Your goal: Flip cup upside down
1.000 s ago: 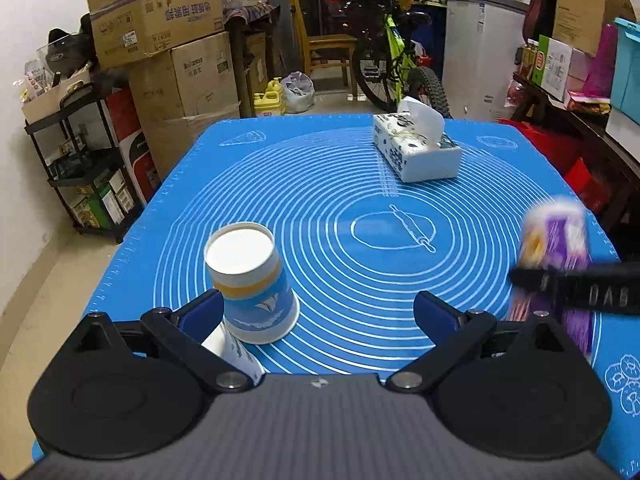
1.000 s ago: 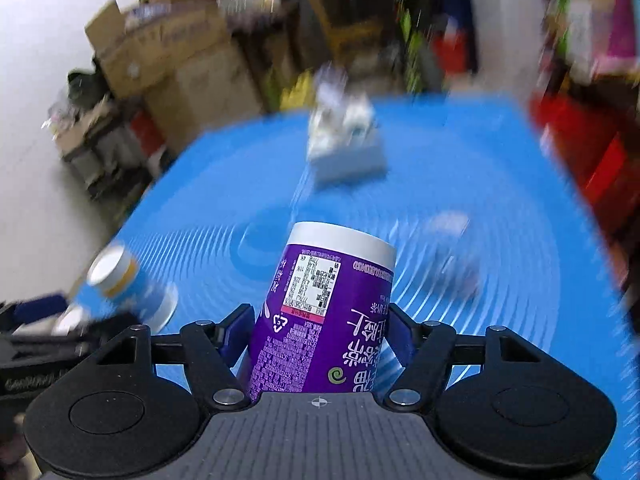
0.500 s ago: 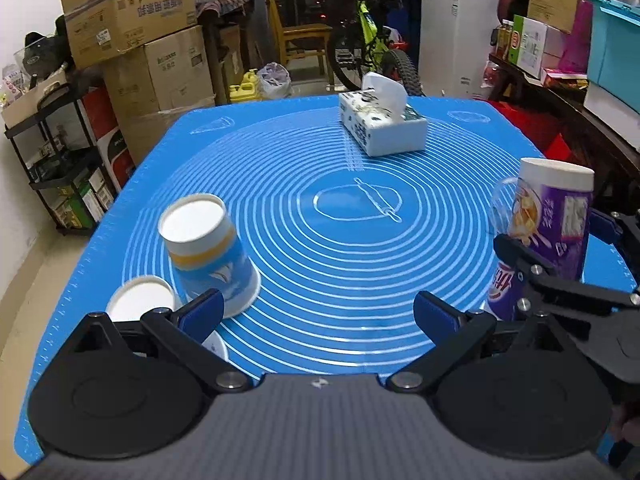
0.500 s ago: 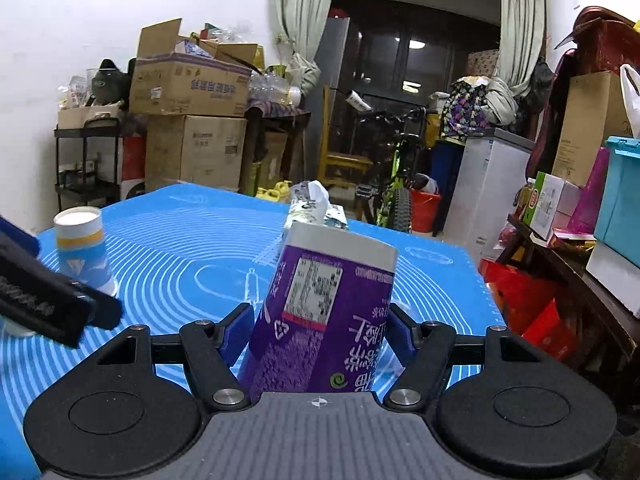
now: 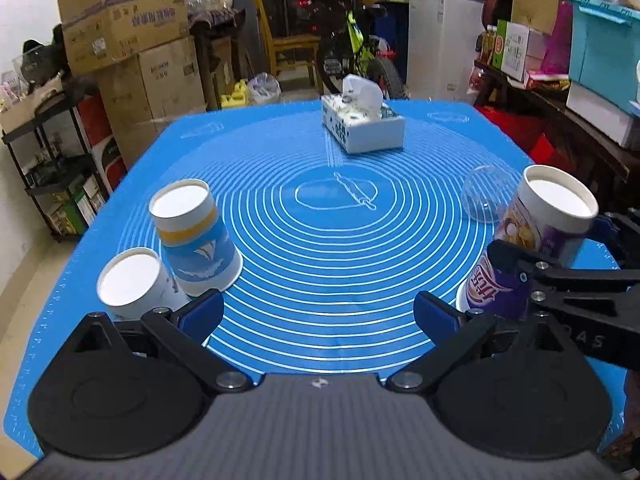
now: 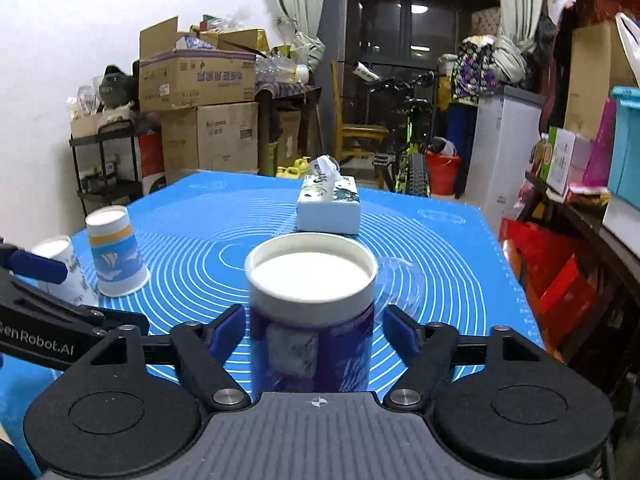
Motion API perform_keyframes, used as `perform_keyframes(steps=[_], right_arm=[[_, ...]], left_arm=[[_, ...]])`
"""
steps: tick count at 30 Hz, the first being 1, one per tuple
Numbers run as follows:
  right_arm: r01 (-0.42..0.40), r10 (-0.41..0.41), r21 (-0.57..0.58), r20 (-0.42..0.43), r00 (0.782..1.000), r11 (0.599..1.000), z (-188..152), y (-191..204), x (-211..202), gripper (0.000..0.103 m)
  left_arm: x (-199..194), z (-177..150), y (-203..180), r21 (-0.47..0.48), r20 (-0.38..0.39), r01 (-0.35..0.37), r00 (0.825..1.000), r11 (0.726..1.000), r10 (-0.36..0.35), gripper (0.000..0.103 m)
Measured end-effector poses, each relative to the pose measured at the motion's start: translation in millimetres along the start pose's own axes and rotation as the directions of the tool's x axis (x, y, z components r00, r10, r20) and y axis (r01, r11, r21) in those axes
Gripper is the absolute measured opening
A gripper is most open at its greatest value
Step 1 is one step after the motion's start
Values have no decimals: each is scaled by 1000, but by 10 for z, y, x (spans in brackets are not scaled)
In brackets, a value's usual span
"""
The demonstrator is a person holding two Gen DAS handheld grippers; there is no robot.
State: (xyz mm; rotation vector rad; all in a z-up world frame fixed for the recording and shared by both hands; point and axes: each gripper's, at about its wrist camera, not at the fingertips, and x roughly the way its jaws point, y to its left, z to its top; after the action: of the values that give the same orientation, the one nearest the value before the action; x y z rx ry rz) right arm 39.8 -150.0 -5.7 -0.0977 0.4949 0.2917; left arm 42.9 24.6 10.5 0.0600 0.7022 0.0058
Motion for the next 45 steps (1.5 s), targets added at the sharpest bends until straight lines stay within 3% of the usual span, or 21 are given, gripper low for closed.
perform_keyframes(steps=[5, 22, 45], right_arm=[[-16, 17, 44, -9, 1000, 999, -78, -96, -241, 91], [42, -37, 55, -94, 995, 998, -391, -247, -1064, 92], [40, -33, 47, -142, 989, 998, -511, -259, -1185, 91]], left_arm=[[-170, -95, -19, -15, 28, 4, 1000, 1000, -4, 100], [-558, -482, -352, 17, 26, 83, 996, 996, -83, 100], [-653, -594, -457, 36, 13, 100, 995, 994, -101, 100]])
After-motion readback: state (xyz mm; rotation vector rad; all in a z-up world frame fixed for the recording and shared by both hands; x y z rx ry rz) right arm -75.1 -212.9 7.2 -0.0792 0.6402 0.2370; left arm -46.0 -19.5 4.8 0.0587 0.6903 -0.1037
